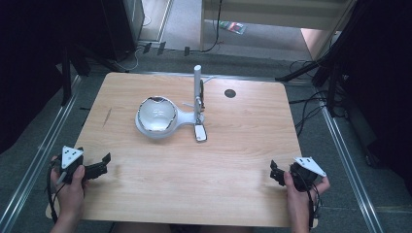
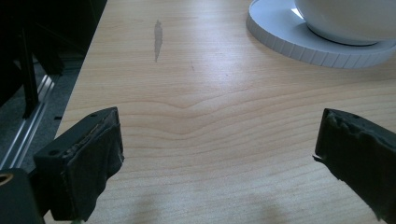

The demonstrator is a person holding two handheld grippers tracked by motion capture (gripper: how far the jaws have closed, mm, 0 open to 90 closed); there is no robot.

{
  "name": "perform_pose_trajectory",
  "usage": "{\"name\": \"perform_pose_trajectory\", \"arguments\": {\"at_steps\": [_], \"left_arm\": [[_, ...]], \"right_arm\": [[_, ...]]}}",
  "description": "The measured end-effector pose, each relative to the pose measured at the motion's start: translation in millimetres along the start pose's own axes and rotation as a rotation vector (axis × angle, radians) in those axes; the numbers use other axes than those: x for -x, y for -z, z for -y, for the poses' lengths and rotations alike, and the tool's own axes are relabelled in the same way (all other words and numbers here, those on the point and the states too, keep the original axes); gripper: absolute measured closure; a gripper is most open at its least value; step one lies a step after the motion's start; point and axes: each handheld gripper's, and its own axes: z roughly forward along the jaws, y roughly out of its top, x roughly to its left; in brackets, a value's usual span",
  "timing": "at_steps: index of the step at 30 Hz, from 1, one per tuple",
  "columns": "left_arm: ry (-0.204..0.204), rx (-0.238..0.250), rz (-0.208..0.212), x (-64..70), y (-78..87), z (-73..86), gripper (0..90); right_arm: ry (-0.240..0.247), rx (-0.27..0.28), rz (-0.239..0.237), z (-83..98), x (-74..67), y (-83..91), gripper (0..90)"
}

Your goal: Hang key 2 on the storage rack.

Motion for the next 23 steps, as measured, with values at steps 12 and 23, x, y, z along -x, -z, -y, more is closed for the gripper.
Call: {"name": "perform_pose_trajectory", "arguments": {"at_steps": [12, 23], "left_arm": [[-0.004, 0.002, -0.002, 0.8, 0.1, 0.1, 1.4], [0.014, 0.004, -0.005, -0.1, 0.3, 0.6, 1.4]], "right_arm": [[-0.036, 0.029, -0.018, 20.3, 26.7, 24.5, 0.0], [-0.109, 0.06, -0.057, 28.3, 39.3, 33.6, 0.0]]}}
